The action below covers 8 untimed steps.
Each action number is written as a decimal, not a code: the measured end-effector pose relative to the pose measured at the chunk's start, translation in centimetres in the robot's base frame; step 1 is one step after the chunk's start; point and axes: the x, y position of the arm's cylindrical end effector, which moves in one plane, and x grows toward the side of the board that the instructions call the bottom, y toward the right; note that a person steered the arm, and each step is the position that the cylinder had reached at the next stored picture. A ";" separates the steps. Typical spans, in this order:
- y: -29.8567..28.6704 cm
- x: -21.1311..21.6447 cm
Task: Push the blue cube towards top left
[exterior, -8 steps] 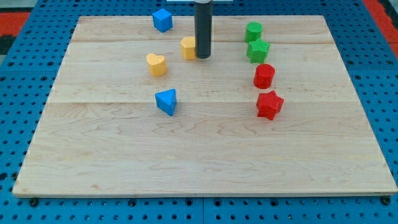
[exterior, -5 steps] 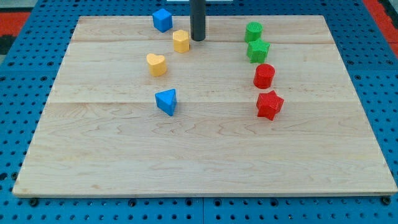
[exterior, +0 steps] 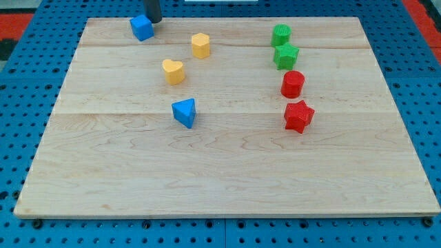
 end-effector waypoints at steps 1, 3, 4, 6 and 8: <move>-2.0 2.8; -3.2 3.8; -3.9 4.3; -4.1 5.6; -1.8 9.2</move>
